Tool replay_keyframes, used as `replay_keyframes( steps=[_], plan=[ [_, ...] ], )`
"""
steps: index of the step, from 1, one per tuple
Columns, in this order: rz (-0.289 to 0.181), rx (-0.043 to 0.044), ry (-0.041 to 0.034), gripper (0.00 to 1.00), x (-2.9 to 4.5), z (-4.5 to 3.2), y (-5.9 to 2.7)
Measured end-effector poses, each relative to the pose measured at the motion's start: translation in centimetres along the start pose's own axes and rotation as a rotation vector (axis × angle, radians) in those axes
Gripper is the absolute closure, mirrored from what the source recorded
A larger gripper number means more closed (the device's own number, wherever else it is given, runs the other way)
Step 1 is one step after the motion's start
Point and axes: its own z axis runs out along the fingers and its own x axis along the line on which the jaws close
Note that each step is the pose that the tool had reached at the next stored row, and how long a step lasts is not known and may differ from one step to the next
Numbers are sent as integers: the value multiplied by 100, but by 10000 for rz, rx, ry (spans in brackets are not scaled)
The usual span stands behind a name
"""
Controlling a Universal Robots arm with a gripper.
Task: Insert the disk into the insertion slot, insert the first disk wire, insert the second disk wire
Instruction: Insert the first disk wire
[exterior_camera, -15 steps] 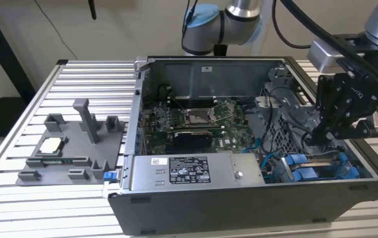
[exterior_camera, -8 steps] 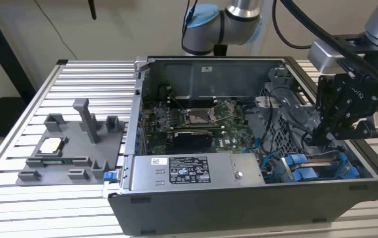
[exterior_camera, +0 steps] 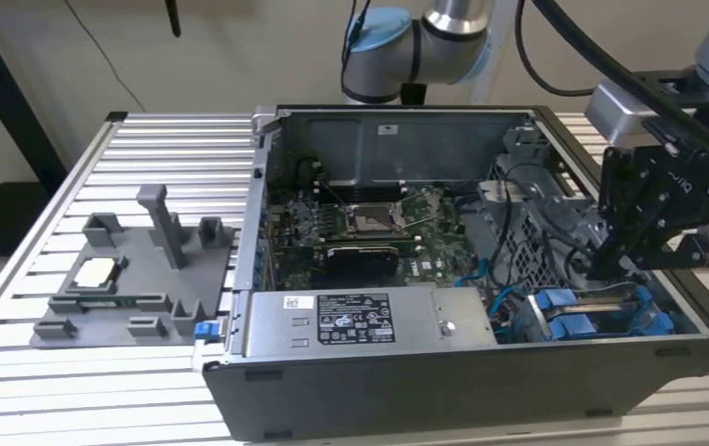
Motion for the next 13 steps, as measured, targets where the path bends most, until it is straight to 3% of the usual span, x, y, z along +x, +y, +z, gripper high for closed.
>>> replay_keyframes(
  steps=[6, 13],
  plan=[
    [0, 0, 1, 81, 94, 2, -14],
    [-1, 17, 0, 81, 100, 18, -16]
  ],
)
